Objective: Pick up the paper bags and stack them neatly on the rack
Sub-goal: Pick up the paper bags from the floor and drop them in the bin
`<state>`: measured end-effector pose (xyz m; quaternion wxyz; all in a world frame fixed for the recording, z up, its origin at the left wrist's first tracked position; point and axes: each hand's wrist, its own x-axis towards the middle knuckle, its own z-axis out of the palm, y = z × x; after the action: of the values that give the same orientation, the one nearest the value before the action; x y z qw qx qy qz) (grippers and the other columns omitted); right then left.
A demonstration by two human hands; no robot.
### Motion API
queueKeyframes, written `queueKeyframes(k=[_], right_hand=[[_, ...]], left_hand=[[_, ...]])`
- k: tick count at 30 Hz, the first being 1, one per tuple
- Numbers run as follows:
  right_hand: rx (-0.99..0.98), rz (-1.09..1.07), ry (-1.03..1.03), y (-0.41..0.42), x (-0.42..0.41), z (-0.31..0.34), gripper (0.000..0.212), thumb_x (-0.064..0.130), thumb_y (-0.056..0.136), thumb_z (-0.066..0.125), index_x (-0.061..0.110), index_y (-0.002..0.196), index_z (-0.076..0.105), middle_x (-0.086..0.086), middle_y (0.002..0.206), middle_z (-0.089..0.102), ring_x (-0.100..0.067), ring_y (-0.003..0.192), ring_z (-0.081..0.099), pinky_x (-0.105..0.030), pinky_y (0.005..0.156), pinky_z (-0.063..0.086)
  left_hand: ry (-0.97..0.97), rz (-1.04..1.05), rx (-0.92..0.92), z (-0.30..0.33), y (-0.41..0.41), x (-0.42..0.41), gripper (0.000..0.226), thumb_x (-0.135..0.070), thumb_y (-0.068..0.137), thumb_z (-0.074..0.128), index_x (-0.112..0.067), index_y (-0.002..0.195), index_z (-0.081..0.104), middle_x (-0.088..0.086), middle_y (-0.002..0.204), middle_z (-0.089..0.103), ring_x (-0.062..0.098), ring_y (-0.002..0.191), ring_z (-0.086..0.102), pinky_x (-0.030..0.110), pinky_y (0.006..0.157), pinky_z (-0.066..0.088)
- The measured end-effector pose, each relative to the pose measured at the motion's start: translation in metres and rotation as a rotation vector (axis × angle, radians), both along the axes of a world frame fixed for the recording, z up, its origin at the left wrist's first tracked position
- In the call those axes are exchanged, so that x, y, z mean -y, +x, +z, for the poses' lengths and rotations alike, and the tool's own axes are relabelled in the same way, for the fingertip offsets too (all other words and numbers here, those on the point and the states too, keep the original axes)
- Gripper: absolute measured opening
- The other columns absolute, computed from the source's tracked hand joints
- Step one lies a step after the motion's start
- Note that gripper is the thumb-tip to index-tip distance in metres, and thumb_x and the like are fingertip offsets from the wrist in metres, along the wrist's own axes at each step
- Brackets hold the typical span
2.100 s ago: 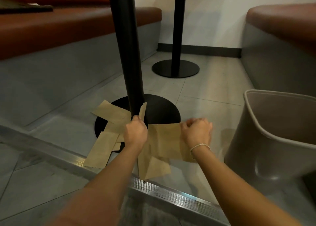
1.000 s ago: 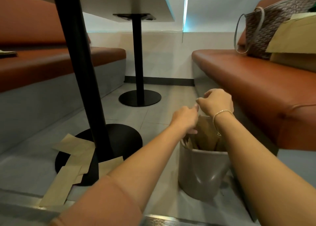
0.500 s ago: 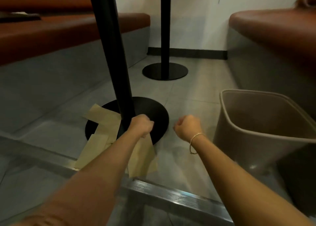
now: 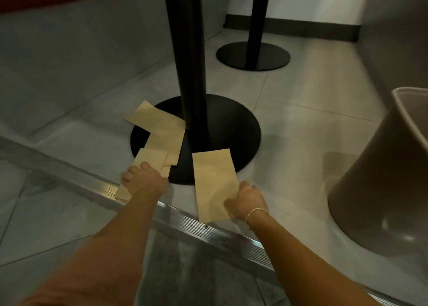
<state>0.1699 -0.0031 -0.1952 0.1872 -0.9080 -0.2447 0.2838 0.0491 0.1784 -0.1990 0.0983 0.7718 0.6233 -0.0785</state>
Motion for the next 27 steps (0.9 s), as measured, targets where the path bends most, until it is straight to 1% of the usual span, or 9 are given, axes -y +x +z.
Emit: queueKeyframes(k=[2, 4, 7, 9, 12, 18, 20, 23, 27], right_hand=[[-0.018, -0.042, 0.008, -0.005, -0.004, -0.009, 0.062, 0.038, 0.081, 0.066, 0.015, 0.131, 0.037, -0.008, 0.126, 0.045, -0.027, 0.115, 0.048, -0.037, 0.096, 0.045], [0.005, -0.067, -0.010, -0.006, -0.007, -0.015, 0.069, 0.041, 0.078, 0.070, 0.016, 0.132, 0.035, -0.007, 0.127, 0.043, -0.026, 0.116, 0.047, -0.037, 0.096, 0.045], [-0.014, -0.090, -0.033, -0.004, -0.013, -0.021, 0.070, 0.038, 0.076, 0.074, 0.015, 0.130, 0.036, -0.007, 0.124, 0.048, -0.026, 0.114, 0.050, -0.037, 0.094, 0.046], [-0.072, -0.116, -0.012, -0.003, -0.017, -0.023, 0.068, 0.035, 0.074, 0.076, 0.015, 0.126, 0.036, -0.008, 0.121, 0.053, -0.027, 0.111, 0.054, -0.038, 0.093, 0.049], [-0.087, -0.114, -0.021, -0.003, -0.021, -0.023, 0.066, 0.032, 0.076, 0.074, 0.016, 0.125, 0.034, -0.007, 0.119, 0.056, -0.027, 0.109, 0.056, -0.037, 0.090, 0.049], [-0.003, -0.077, -0.037, -0.007, -0.015, -0.010, 0.044, 0.018, 0.085, 0.058, 0.013, 0.124, 0.038, -0.009, 0.118, 0.057, -0.028, 0.109, 0.056, -0.037, 0.093, 0.047], [0.030, -0.057, -0.023, -0.006, -0.011, 0.000, 0.038, 0.015, 0.086, 0.054, 0.013, 0.121, 0.041, -0.009, 0.116, 0.058, -0.028, 0.108, 0.056, -0.037, 0.094, 0.045], [0.063, -0.053, 0.022, -0.001, -0.003, 0.021, 0.034, 0.017, 0.086, 0.055, 0.013, 0.119, 0.047, -0.010, 0.115, 0.059, -0.029, 0.107, 0.056, -0.037, 0.091, 0.044], [0.064, -0.110, 0.175, 0.007, 0.010, 0.055, 0.030, 0.016, 0.086, 0.057, 0.009, 0.115, 0.053, -0.014, 0.112, 0.061, -0.032, 0.102, 0.059, -0.038, 0.085, 0.051]], left_hand=[[-0.015, 0.048, -0.033, -0.014, -0.007, -0.006, 0.067, -0.046, 0.088, 0.051, -0.003, 0.133, 0.028, 0.026, 0.138, 0.032, 0.043, 0.127, 0.032, 0.047, 0.108, 0.029], [-0.034, 0.103, -0.004, -0.026, -0.011, -0.008, 0.071, -0.051, 0.087, 0.049, -0.003, 0.134, 0.027, 0.025, 0.136, 0.035, 0.041, 0.124, 0.038, 0.049, 0.106, 0.032], [0.007, 0.086, 0.029, -0.032, -0.014, -0.011, 0.059, -0.048, 0.089, 0.045, -0.004, 0.126, 0.035, 0.021, 0.124, 0.046, 0.034, 0.113, 0.045, 0.040, 0.094, 0.039], [0.036, 0.031, 0.024, -0.031, -0.013, -0.013, 0.049, -0.044, 0.091, 0.042, -0.005, 0.120, 0.037, 0.019, 0.118, 0.051, 0.031, 0.107, 0.048, 0.037, 0.087, 0.039], [0.037, -0.024, 0.039, -0.030, -0.010, -0.011, 0.041, -0.038, 0.094, 0.037, -0.005, 0.118, 0.040, 0.020, 0.116, 0.053, 0.032, 0.106, 0.049, 0.037, 0.083, 0.039], [0.008, 0.004, 0.099, -0.016, -0.008, -0.002, 0.035, -0.022, 0.097, 0.038, 0.001, 0.124, 0.042, 0.024, 0.121, 0.052, 0.037, 0.114, 0.049, 0.042, 0.091, 0.042], [0.005, 0.022, 0.136, -0.010, -0.009, 0.002, 0.034, -0.018, 0.097, 0.041, 0.001, 0.124, 0.046, 0.023, 0.120, 0.054, 0.037, 0.112, 0.052, 0.043, 0.091, 0.043], [0.079, 0.006, 0.184, 0.004, -0.008, 0.008, 0.029, -0.016, 0.097, 0.042, 0.000, 0.118, 0.054, 0.021, 0.112, 0.060, 0.036, 0.105, 0.058, 0.040, 0.082, 0.047], [0.147, -0.006, 0.290, 0.036, -0.001, 0.017, 0.030, -0.008, 0.097, 0.033, -0.002, 0.118, 0.052, 0.024, 0.111, 0.060, 0.039, 0.102, 0.058, 0.037, 0.076, 0.042]])
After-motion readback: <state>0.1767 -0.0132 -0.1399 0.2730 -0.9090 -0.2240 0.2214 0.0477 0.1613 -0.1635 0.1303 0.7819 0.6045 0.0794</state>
